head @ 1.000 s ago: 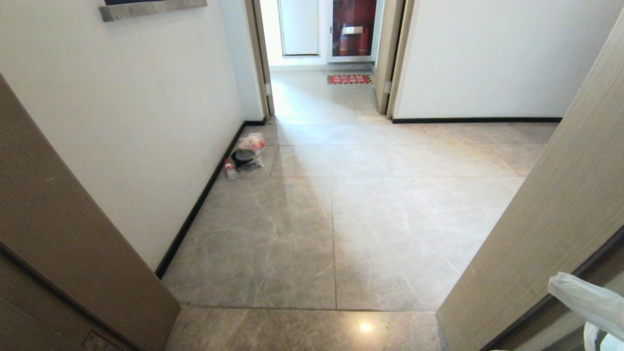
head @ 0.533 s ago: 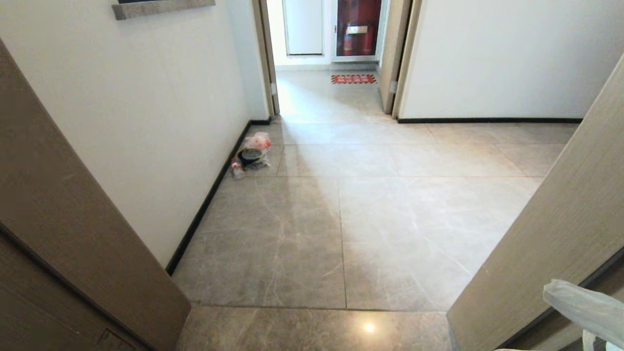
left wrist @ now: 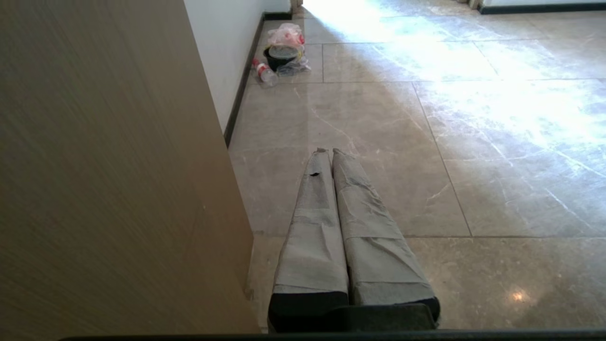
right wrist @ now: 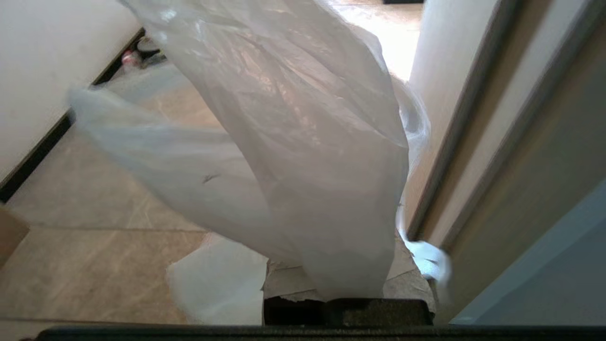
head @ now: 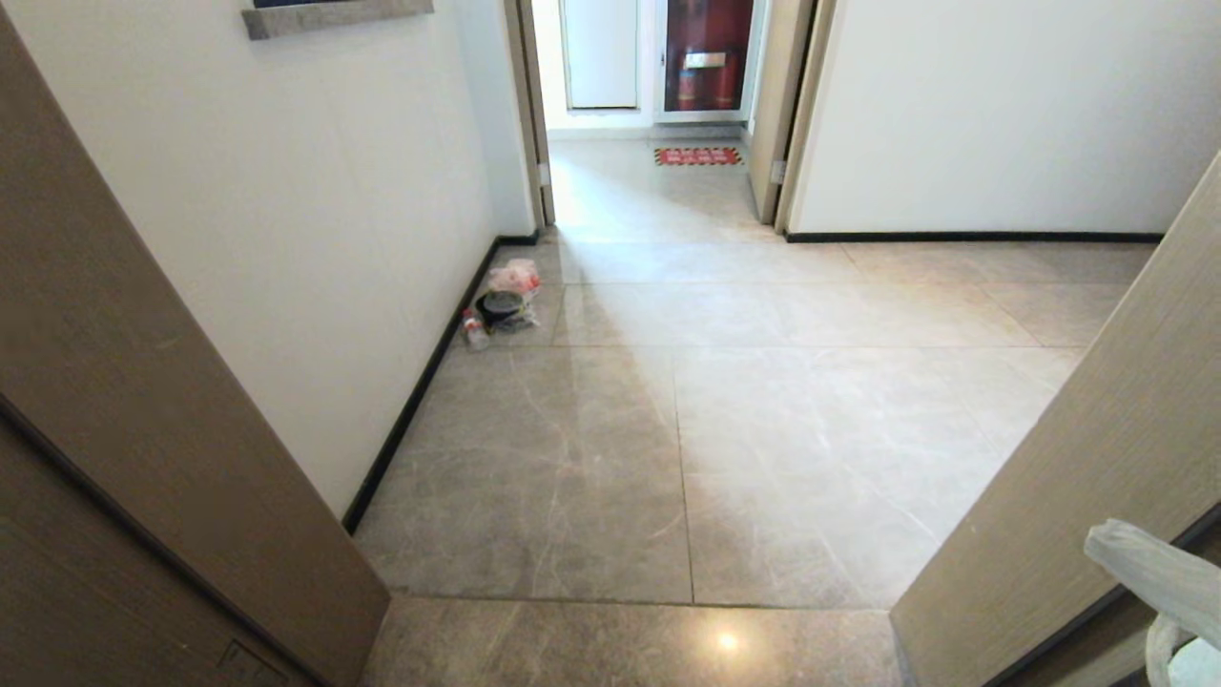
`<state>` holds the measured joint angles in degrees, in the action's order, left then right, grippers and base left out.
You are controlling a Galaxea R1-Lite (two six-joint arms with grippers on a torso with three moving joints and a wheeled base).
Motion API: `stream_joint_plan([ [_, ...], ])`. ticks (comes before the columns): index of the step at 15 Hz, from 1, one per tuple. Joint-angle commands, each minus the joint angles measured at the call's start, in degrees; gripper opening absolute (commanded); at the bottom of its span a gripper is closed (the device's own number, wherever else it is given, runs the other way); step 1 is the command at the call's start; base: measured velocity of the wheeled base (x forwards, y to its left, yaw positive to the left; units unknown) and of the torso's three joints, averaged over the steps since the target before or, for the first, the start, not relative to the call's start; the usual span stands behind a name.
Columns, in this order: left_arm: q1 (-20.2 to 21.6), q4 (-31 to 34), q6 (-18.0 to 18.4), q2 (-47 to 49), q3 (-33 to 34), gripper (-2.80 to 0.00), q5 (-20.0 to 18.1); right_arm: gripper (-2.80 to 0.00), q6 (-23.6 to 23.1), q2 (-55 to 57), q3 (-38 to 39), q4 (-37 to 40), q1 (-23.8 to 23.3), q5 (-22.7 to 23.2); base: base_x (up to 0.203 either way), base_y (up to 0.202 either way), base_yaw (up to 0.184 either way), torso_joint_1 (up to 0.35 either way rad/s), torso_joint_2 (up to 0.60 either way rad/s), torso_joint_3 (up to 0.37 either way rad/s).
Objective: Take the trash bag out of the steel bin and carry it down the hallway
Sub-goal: Put the trash bag at the door
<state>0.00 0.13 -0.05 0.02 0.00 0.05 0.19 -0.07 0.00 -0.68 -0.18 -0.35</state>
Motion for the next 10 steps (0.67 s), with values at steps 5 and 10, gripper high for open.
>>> stream_joint_plan([
  [5,0.0,0.0,0.0,0.0,0.0,-2.8,0.0,-2.8,-0.1,-2.2,0.0,0.0,0.0,0.0,0.139,0.0,0.0,0.003,0.0,0.0],
  [10,0.0,0.0,0.0,0.0,0.0,-2.8,0.0,-2.8,-0.1,-2.2,0.0,-0.1,0.0,0.0,0.193,0.0,0.001,0.002,0.0,0.003],
])
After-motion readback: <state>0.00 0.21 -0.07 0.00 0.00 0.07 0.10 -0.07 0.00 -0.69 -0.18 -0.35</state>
